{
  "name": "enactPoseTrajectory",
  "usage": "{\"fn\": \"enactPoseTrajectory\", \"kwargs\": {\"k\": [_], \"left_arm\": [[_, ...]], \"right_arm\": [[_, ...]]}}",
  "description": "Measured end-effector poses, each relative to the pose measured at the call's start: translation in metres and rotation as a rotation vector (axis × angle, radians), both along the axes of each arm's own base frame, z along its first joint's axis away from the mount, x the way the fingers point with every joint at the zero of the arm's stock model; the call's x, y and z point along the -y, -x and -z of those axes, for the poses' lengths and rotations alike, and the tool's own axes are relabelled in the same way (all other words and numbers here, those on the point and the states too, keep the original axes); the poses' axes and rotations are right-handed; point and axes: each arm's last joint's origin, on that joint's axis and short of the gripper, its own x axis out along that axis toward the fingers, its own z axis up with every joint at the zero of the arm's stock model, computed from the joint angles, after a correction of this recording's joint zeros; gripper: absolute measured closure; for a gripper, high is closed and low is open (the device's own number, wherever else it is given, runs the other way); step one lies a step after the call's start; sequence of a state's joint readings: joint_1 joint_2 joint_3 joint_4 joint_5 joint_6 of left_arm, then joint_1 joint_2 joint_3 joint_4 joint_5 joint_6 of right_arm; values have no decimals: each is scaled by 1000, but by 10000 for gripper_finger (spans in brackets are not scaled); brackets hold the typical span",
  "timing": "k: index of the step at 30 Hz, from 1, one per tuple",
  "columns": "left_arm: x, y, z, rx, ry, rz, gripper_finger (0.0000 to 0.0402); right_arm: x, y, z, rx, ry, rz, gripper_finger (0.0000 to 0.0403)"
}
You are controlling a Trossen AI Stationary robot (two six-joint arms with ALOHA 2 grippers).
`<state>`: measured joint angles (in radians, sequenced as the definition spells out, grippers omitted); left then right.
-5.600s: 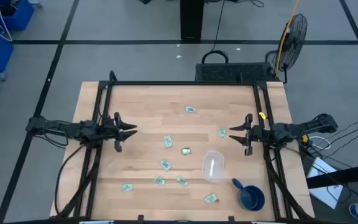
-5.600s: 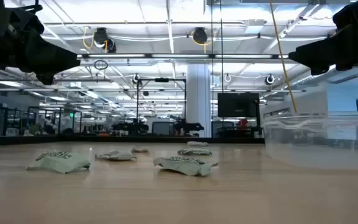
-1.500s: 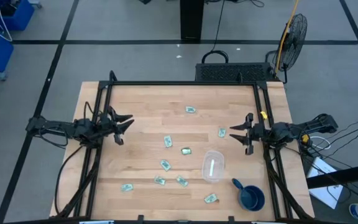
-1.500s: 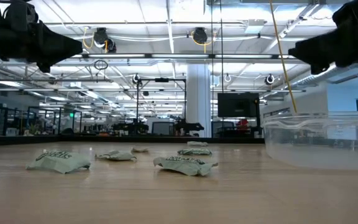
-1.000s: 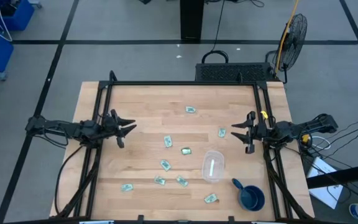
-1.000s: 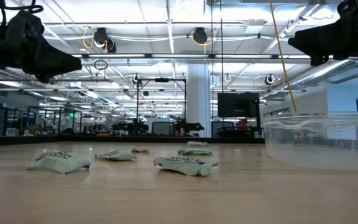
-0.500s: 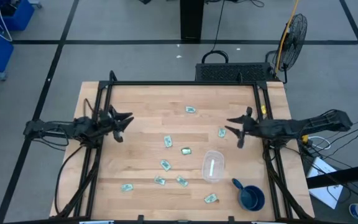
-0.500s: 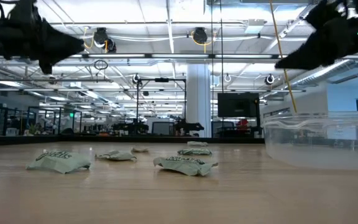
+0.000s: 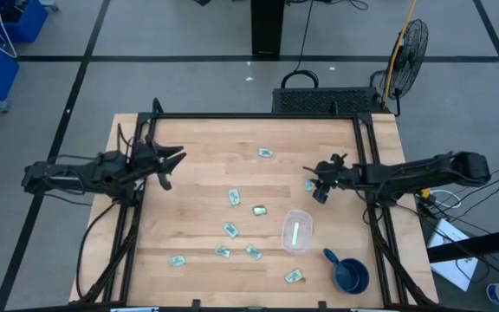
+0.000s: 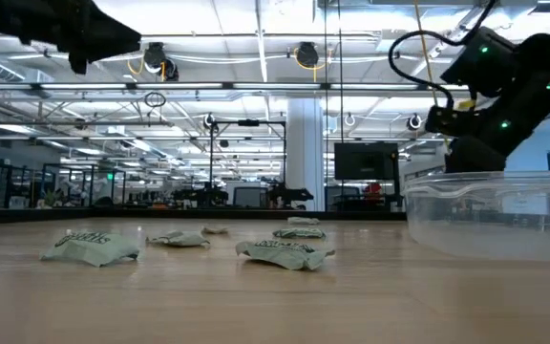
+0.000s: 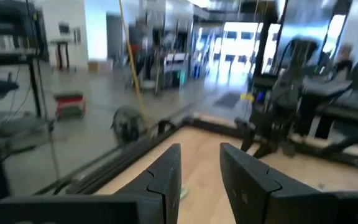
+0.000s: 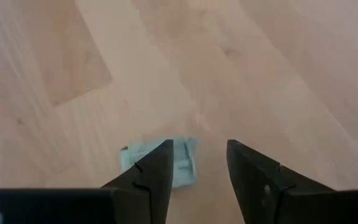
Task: Pick and place Stevia / Truvia into bins
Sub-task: Put the stevia packet into the transparent container
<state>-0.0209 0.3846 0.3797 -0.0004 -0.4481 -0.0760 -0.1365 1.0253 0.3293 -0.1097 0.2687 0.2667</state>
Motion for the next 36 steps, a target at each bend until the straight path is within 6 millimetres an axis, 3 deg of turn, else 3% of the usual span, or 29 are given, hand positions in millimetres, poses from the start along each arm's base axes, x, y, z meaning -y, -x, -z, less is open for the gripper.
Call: {"fn": "enactPoseTrajectory", "kwargs": {"k": [6,13,21,24,27,32,36], "left_arm": [[-3,-21,-18,-105,-7,-44,286],[-3,-40,-10,-227,-62,-41,286],[-3,-51,1,-300,-62,-39,286],[-3,-55,3,-321,-66,-38,286],[-3,-57,6,-335,-67,-38,286],[-3,-58,7,-342,-66,-38,286],[-3,-58,7,-344,-66,-38,286]], "right_arm": [[9,-3,9,-33,-38,30,261],[9,-3,26,-80,-49,-29,274],[8,-2,30,-46,0,-81,388],[4,-8,23,40,41,-140,394],[-5,-29,-5,202,94,-224,397],[-47,-53,-40,194,132,-484,398],[-85,-62,-60,100,110,-548,400]]}}
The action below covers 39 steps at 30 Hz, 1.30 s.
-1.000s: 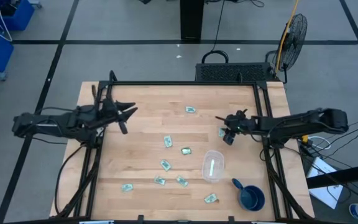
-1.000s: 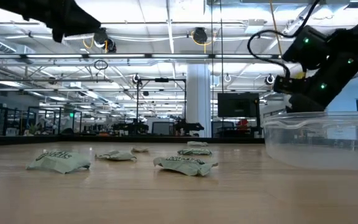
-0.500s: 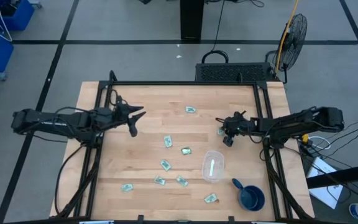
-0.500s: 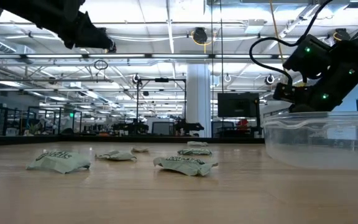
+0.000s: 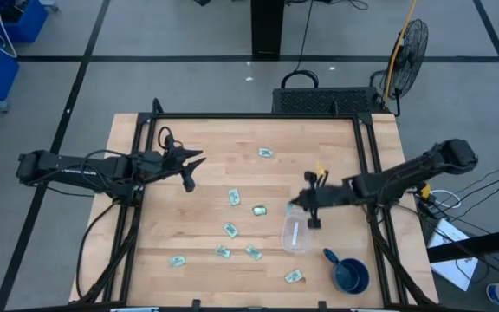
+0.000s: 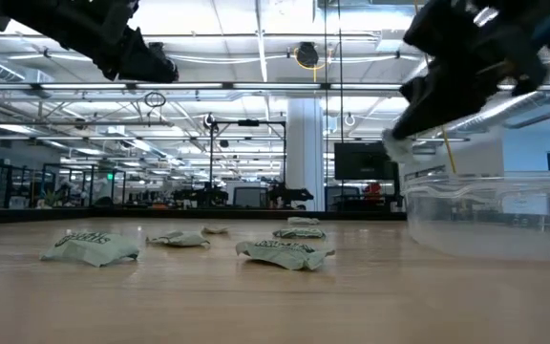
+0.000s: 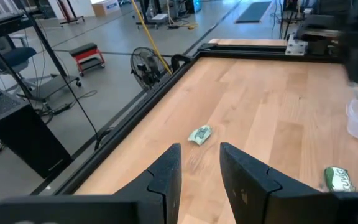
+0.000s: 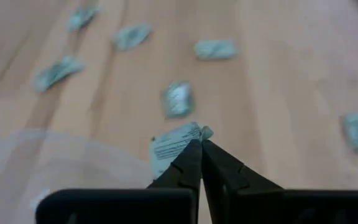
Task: Pick and place Stevia / Truvia into bins
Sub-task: Put the stevia packet into the transparent container
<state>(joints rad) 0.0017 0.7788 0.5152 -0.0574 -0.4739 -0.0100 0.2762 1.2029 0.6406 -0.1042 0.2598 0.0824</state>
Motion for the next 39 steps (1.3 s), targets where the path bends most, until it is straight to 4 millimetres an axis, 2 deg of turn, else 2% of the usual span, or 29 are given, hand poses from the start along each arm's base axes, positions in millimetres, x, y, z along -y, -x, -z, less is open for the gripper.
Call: {"fn": "enactPoseTrajectory", "kwargs": {"k": [4,6,10,14,21,23,25,28,33,36,39], "left_arm": [[0,0,0,1,2,0,286],[0,0,0,6,12,-4,286],[0,0,0,17,20,-6,286],[0,-1,-4,57,11,-3,286],[0,-2,-9,92,-12,3,286],[0,-3,-9,88,-30,8,286],[0,-3,-10,96,-30,7,286],[0,-3,-10,106,-19,5,286],[-1,-3,-13,135,-11,0,286],[-1,-3,-14,155,-6,-3,286],[-1,-3,-14,157,-4,9,286]], "right_arm": [[-28,-9,-5,-113,-30,-3,401],[-36,-14,4,-170,-65,11,401],[-40,-18,32,-301,-51,18,400],[-35,-19,37,-343,-16,17,382],[-27,-15,11,-244,-76,47,319],[-26,-11,-1,-189,-53,5,304],[-22,-10,-15,-111,44,1,294],[-3,-16,-30,22,207,97,284],[47,-46,-39,184,225,120,280],[86,-60,-30,213,209,127,280],[122,-66,-10,168,152,155,278]]}}
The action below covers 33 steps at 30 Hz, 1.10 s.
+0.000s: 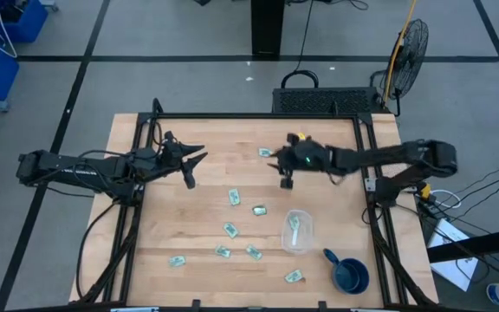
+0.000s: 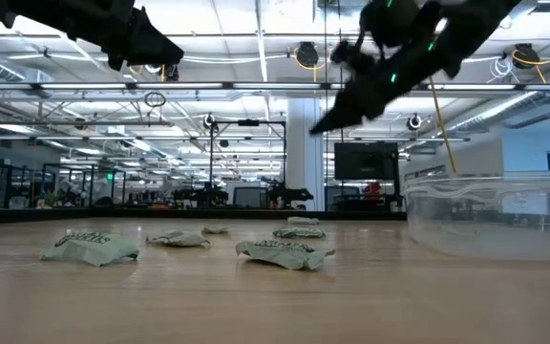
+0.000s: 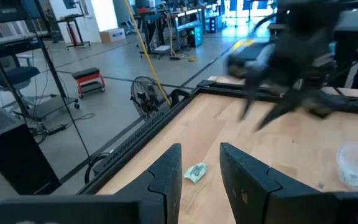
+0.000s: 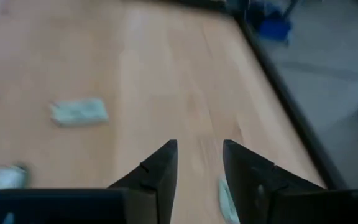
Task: Pick and place Stevia / Truvia into bins
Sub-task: Put the stevia packet into the transparent container
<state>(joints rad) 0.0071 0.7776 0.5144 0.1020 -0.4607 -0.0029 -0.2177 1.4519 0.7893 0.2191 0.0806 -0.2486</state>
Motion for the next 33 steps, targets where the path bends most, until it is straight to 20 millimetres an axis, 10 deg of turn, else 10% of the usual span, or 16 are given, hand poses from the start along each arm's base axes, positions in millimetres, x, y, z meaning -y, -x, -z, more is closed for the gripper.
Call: {"fn": "enactPoseTrajectory", "kwargs": {"k": [8,15,33], "left_arm": [[-6,0,0,-14,-23,-5,286],[-14,1,0,-31,-46,-46,286],[-21,5,12,-145,-18,-75,286]], "right_arm": [[49,-18,55,-106,-93,54,220],[78,-37,57,-193,-128,175,169],[99,-43,90,-327,-278,232,185]]}}
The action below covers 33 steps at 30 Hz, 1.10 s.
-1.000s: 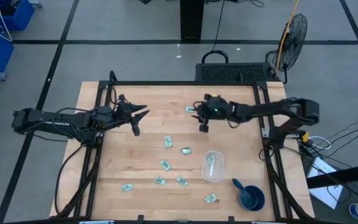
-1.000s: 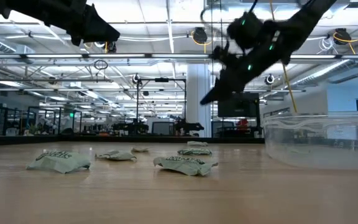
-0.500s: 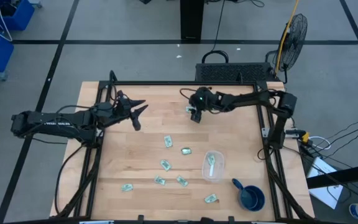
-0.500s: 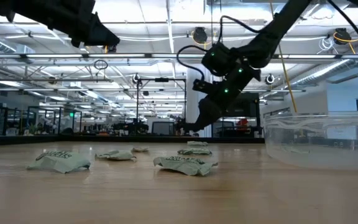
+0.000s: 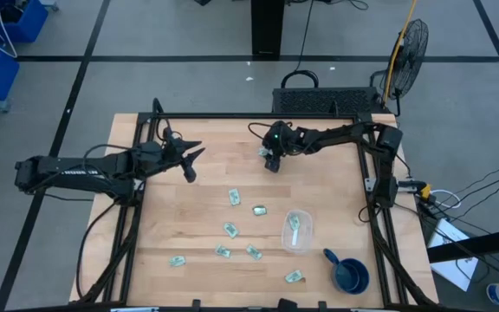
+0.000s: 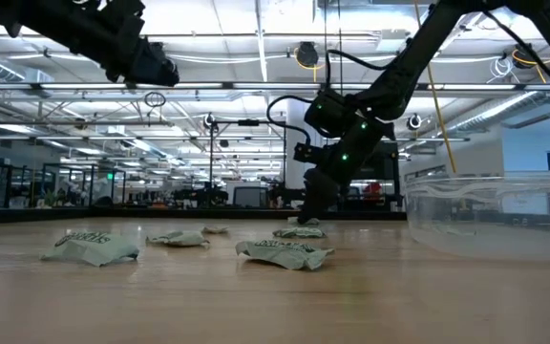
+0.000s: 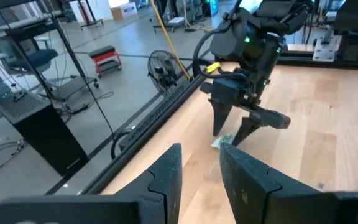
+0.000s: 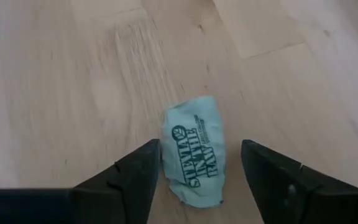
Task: Pick and place Stevia / Truvia into bins
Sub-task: Put the stevia packet into the transparent container
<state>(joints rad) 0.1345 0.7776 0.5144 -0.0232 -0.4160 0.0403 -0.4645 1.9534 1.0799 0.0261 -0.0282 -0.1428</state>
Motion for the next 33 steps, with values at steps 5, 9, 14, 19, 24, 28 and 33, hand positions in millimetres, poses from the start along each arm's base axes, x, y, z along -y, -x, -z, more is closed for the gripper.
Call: {"fn": "enactPoseTrajectory", "kwargs": {"k": [5,9,14,19,24,28,33], "left_arm": [[0,0,1,-2,17,-5,286],[0,0,1,-1,21,-6,286],[0,0,1,-2,21,-6,286],[0,1,2,8,46,-15,286],[0,1,3,6,69,-22,286],[1,1,4,18,99,-21,286],[2,1,6,2,127,12,286]], "right_arm": [[-3,1,-1,-19,1,9,216],[-11,-1,-3,-54,35,0,253],[-18,-3,-4,-66,53,-18,300],[-36,-1,-20,-113,123,-33,331],[-79,9,-68,-95,108,-48,338],[-137,26,-102,-74,-12,-114,335],[-224,43,-115,-65,-142,-225,334]]}}
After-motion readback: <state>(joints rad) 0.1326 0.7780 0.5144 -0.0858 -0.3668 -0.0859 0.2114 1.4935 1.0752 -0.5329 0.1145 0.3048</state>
